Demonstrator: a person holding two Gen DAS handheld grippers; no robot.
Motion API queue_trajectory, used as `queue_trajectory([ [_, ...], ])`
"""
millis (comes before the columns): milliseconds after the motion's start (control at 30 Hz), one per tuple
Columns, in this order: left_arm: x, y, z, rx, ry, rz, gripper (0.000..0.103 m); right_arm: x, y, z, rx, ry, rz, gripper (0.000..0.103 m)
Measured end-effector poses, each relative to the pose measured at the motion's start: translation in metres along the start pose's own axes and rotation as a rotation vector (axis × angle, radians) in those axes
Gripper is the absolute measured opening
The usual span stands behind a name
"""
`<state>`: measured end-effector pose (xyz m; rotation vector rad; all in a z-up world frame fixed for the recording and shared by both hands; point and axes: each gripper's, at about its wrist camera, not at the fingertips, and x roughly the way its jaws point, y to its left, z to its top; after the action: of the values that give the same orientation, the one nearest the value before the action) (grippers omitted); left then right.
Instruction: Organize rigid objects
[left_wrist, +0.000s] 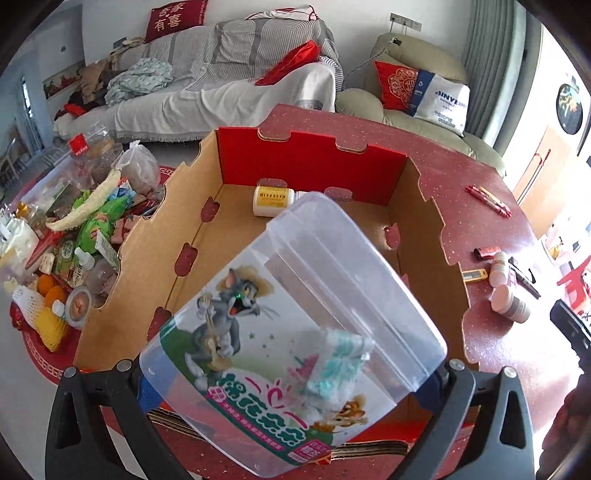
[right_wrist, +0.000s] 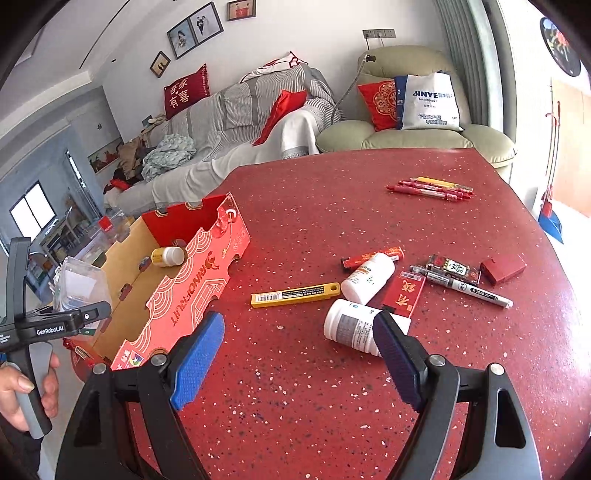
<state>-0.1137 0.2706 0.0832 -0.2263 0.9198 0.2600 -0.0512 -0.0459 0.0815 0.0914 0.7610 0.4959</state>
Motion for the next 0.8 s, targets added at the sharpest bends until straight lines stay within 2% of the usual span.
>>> queue_trajectory([
  [100,-0.001,-0.002,0.0,-0.011,0.001,-0.042,0.103,-0.002,-0.004,-0.003,0.005,-0.002,0.002,0.084],
  [267,0.001,-0.004,0.002,-0.017,0.017,-0.07,0.103,-0.002,-0.007,-0.008,0.015,0.003,0.008,0.084],
  [367,0.0,0.0,0.007,-0.055,0.029,-0.09,0.103,0.001,-0.008,-0.01,0.019,0.009,0.01,0.084],
  [467,-0.007,0.008,0.01,-0.097,0.01,-0.163,0.103,0.001,-0.007,-0.011,0.022,0.008,0.015,0.084],
  [533,-0.015,0.008,0.012,-0.077,-0.03,-0.144,0.103,0.001,-0.006,-0.011,0.019,0.008,0.016,0.084],
  [600,-0.017,0.006,0.014,-0.065,-0.037,-0.133,0.103,0.002,-0.005,-0.01,0.016,0.011,0.019,0.084],
  [800,-0.02,0.006,0.014,-0.083,-0.03,-0.201,0.103,0.003,-0.004,-0.011,0.01,0.012,0.02,0.084],
])
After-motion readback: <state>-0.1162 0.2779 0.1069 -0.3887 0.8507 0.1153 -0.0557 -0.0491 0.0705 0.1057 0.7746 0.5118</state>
